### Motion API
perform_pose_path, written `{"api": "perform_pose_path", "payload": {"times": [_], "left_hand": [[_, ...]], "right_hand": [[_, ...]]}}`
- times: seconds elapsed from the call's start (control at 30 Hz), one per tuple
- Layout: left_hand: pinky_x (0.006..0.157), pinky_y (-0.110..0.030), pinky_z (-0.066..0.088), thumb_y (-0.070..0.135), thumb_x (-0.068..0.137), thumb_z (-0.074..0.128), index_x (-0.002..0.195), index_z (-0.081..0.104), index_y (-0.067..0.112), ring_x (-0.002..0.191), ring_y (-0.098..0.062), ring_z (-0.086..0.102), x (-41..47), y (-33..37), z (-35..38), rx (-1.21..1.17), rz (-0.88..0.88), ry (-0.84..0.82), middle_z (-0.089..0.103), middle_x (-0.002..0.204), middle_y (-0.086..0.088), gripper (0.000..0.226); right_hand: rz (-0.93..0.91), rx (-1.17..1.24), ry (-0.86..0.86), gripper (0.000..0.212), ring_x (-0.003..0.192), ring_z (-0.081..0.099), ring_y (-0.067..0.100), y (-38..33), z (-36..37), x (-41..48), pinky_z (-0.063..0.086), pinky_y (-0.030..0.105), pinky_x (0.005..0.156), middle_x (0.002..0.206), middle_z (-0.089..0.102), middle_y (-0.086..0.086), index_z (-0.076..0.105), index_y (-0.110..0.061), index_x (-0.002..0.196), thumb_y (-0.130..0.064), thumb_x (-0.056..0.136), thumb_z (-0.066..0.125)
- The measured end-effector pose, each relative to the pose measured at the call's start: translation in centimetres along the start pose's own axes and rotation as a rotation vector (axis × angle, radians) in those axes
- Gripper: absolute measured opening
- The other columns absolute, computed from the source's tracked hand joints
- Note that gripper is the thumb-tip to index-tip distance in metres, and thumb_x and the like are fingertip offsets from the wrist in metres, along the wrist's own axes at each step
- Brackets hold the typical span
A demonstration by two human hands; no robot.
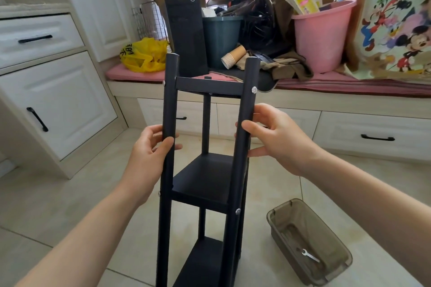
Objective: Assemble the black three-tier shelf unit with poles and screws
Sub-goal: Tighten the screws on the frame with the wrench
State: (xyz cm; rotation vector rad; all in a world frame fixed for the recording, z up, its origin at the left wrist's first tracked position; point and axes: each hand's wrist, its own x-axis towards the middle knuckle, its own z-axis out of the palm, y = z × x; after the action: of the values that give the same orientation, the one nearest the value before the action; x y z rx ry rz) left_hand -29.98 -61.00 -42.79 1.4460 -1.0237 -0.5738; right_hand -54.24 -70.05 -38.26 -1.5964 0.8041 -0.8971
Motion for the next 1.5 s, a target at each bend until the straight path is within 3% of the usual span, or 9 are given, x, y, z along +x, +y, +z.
{"api": "perform_pose_path", "payload": {"times": [0.37, 0.47, 0.57, 0.67, 0.8, 0.93, 1.13, 1.3, 1.5], "left_hand": [[0.08, -0.031, 0.049, 0.018, 0.106, 0.051, 0.118, 0.055, 0.032, 0.083, -0.007, 0.069, -0.2, -0.4, 3.3, -0.222, -0.045, 0.076, 0.073, 0.096, 0.007, 0.018], [0.081, -0.029, 0.049, 0.016, 0.106, 0.05, 0.121, 0.054, 0.029, 0.092, -0.01, 0.068, -0.1, 0.0, 3.8, -0.232, -0.085, 0.06, 0.07, 0.109, 0.003, 0.02], [0.076, -0.012, 0.049, 0.017, 0.103, 0.056, 0.122, 0.055, 0.03, 0.108, -0.007, 0.061, -0.5, 0.4, 3.8, -0.044, 0.047, 0.181, 0.062, 0.118, 0.012, 0.023], [0.082, -0.013, 0.049, 0.017, 0.098, 0.064, 0.113, 0.058, 0.029, 0.105, -0.005, 0.061, -2.0, 1.3, 4.1, 0.017, 0.245, 0.299, 0.062, 0.11, 0.015, 0.02], [0.081, -0.011, 0.049, 0.024, 0.093, 0.071, 0.109, 0.063, 0.03, 0.098, 0.004, 0.064, -4.1, 1.5, 6.7, -0.043, 0.083, -0.056, 0.067, 0.103, 0.022, 0.018], [0.088, -0.028, 0.058, 0.033, 0.095, 0.068, 0.116, 0.061, 0.033, 0.104, -0.006, 0.07, -5.1, 1.0, 8.8, -0.148, -0.11, -0.335, 0.072, 0.108, 0.015, 0.023], [0.079, -0.03, 0.063, 0.022, 0.1, 0.062, 0.113, 0.059, 0.035, 0.093, -0.017, 0.075, -4.3, 0.9, 9.4, -0.186, -0.09, -0.375, 0.073, 0.097, 0.0, 0.019], [0.079, -0.035, 0.063, 0.025, 0.101, 0.059, 0.103, 0.061, 0.048, 0.093, -0.017, 0.075, -3.3, 0.5, 9.2, -0.177, -0.076, -0.373, 0.073, 0.097, 0.003, 0.023], [0.077, -0.038, 0.064, 0.026, 0.102, 0.058, 0.115, 0.058, 0.034, 0.092, -0.017, 0.075, -2.4, 0.3, 9.1, -0.166, -0.064, -0.384, 0.073, 0.096, 0.007, 0.015]], "right_hand": [[-0.071, -0.076, 0.032, 0.018, 0.098, 0.071, 0.019, -0.7, -1.2, 0.4, 0.063, 0.042, 0.07, 0.113, 0.064, 0.004, 0.062, -0.027, 0.112, -0.015, 0.099, 0.057], [-0.076, -0.064, 0.044, 0.019, 0.095, 0.072, 0.017, -1.1, -1.1, 0.5, 0.063, 0.041, 0.069, 0.113, 0.064, 0.004, 0.062, -0.025, 0.112, -0.013, 0.1, 0.056], [-0.072, -0.078, 0.044, 0.019, 0.095, 0.072, 0.017, -1.3, -1.2, 0.6, 0.063, 0.04, 0.07, 0.115, 0.063, 0.005, 0.062, -0.023, 0.116, -0.013, 0.1, 0.056], [-0.079, -0.093, 0.001, 0.02, 0.094, 0.073, 0.017, -1.4, -1.2, 0.7, 0.062, 0.034, 0.068, 0.114, 0.065, 0.005, 0.061, -0.022, 0.117, -0.013, 0.1, 0.057], [-0.097, -0.095, -0.044, 0.023, 0.089, 0.073, 0.011, -1.9, -0.6, 1.1, 0.06, 0.026, 0.063, 0.107, 0.068, 0.002, 0.06, -0.028, 0.113, -0.013, 0.096, 0.063], [-0.108, -0.223, -0.051, 0.025, 0.088, 0.072, 0.011, -2.7, 0.0, 1.6, 0.062, 0.028, 0.068, 0.101, 0.069, -0.003, 0.057, -0.03, 0.11, -0.017, 0.092, 0.068], [-0.095, -0.303, -0.06, 0.011, 0.083, 0.072, 0.001, -2.8, -0.2, 1.9, 0.055, 0.018, 0.073, 0.087, 0.075, -0.01, 0.06, -0.028, 0.105, -0.026, 0.095, 0.064], [0.114, -0.307, -0.004, 0.017, 0.084, 0.073, 0.005, 0.7, -3.2, 1.8, 0.058, 0.039, 0.087, 0.09, 0.077, -0.008, 0.067, -0.02, 0.105, -0.033, 0.1, 0.057], [0.424, -0.446, -0.023, 0.018, 0.086, 0.073, 0.009, 9.5, -6.3, 0.9, 0.059, 0.039, 0.084, 0.09, 0.076, -0.004, 0.064, -0.017, 0.105, -0.032, 0.101, 0.055]]}}
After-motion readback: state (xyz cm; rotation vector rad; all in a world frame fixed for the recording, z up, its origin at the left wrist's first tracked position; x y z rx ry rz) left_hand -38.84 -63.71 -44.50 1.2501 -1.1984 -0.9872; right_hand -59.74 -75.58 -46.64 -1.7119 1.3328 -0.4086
